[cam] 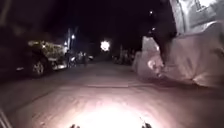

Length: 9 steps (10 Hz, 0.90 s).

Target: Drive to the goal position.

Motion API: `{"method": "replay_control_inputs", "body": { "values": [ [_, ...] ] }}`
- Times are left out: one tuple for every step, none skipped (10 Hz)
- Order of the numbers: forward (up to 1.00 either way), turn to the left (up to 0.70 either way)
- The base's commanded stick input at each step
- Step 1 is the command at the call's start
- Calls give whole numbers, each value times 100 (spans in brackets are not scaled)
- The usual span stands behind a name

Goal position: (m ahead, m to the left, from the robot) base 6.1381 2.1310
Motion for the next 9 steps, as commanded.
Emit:
{"method": "replay_control_inputs", "body": {
  "values": [
    [85,0],
    [85,0],
    [85,0],
    [85,0],
    [85,0],
    [85,0],
    [85,0],
    [85,0],
    [85,0]
  ]
}}
